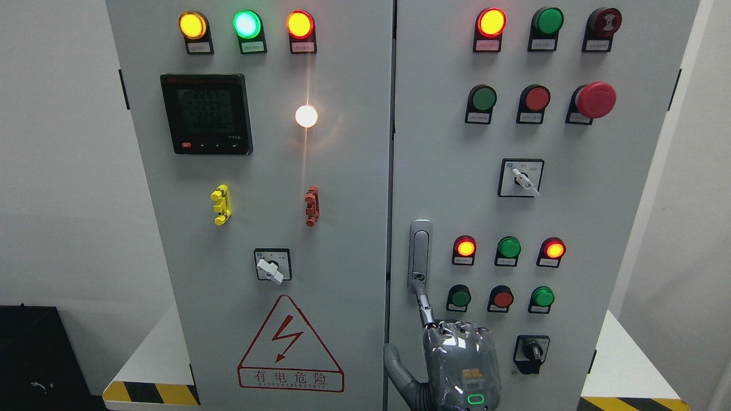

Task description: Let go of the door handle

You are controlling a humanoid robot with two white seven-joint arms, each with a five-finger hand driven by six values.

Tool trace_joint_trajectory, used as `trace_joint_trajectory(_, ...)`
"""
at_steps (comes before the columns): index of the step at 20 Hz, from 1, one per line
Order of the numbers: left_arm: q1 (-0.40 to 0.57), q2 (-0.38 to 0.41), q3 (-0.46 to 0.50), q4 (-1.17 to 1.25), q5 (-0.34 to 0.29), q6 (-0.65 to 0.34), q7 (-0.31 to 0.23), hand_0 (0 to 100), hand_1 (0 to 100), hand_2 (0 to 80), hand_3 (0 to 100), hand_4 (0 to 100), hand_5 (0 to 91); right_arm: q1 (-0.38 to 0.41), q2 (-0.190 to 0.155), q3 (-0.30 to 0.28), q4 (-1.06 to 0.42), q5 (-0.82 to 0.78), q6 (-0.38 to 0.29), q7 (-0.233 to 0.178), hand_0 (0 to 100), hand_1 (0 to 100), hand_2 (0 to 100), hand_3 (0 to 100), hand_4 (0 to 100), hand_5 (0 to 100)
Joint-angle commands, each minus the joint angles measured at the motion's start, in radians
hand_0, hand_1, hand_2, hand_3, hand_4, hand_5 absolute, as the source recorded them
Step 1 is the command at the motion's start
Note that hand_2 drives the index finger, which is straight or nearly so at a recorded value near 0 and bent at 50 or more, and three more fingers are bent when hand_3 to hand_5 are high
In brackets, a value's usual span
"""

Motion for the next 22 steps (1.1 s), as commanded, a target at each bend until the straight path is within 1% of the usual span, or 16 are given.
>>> trace_joint_trajectory(1, 0.017, 0.000, 0.000, 0.000, 0.001, 0.000, 0.000, 12, 56, 0.0, 0, 0, 0.0, -0.008, 0.000, 0.004, 0.025, -0.001, 0.010, 0.000, 36, 29, 8, 100, 100, 100)
trace_joint_trajectory(22, 0.017, 0.000, 0.000, 0.001, 0.001, 0.000, 0.000, 12, 56, 0.0, 0, 0, 0.0, -0.026, 0.000, -0.010, 0.041, -0.001, 0.013, 0.005, 37, 29, 9, 100, 100, 100)
